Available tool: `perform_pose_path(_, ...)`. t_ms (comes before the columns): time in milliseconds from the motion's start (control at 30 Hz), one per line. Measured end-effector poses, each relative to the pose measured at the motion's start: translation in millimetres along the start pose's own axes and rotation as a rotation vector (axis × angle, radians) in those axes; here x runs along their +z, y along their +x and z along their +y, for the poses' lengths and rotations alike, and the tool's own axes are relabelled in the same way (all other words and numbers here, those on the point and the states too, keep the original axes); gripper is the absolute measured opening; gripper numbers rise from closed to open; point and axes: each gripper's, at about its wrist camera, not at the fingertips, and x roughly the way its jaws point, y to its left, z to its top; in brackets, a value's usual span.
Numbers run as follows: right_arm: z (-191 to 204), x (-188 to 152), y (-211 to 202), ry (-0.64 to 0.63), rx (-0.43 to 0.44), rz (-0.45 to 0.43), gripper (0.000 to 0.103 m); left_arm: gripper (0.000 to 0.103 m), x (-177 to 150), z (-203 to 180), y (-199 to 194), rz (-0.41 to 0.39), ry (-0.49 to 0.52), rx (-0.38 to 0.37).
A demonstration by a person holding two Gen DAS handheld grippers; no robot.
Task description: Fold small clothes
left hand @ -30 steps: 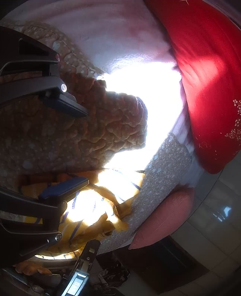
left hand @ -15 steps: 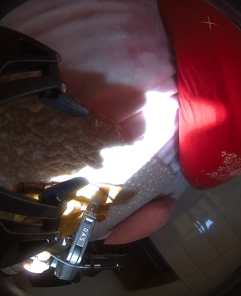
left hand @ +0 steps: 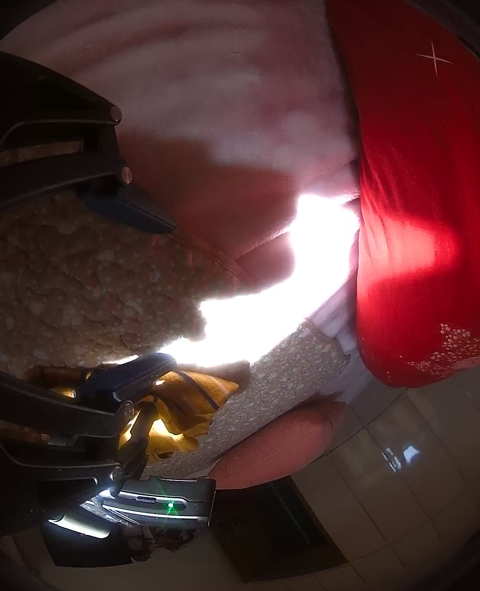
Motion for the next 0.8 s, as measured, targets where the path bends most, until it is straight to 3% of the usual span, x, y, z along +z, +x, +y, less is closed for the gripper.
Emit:
perform_pose_path(33, 0.2, -1.8, -2.0, -0.014, -0.023, -0.009, 0.039, 0.066, 0.2, -1.3, 0.9, 0.007, 0.002, -0.012)
perform_pose_path(67, -1.8, -3.1, -4.5, -0.022, -0.027, -0.014, 0.026, 0.066, -0.1, -3.8, 2.3, 0.017, 0.007, -0.030)
perform_pose_path(133, -15.4, -5.4, -15.2, 0.009, 0.037, -0.036, 0.016, 0.066, -3.5, -11.5, 5.2, 0.044, 0.027, -0.086)
perform_pose_path(233, -47.4, -7.6, -32.0, 0.105, 0.163, -0.074, 0.014, 0.069, -12.7, -30.6, 13.4, 0.092, 0.108, -0.160)
perform_pose_path(400, -105.5, -23.1, -50.4, 0.254, 0.272, -0.111, 0.014, 0.076, -43.4, -78.6, 24.1, 0.159, 0.311, -0.312)
perform_pose_path(533, -140.9, -39.3, -61.0, 0.311, 0.302, -0.143, 0.013, 0.081, -68.2, -113.6, 31.1, 0.155, 0.426, -0.311)
perform_pose_path(667, -177.3, -63.1, -75.0, 0.371, 0.328, -0.193, 0.012, 0.081, -84.8, -140.6, 37.7, 0.148, 0.448, -0.333)
perform_pose_path(700, -186.5, -69.7, -78.5, 0.389, 0.332, -0.206, 0.012, 0.079, -89.0, -148.7, 39.2, 0.150, 0.454, -0.347)
perform_pose_path(767, -203.0, -81.8, -83.0, 0.425, 0.335, -0.230, 0.012, 0.055, -101.0, -167.8, 41.5, 0.165, 0.475, -0.385)
perform_pose_path(800, -213.5, -90.6, -87.8, 0.440, 0.332, -0.241, 0.012, 0.051, -108.8, -180.4, 44.7, 0.182, 0.488, -0.407)
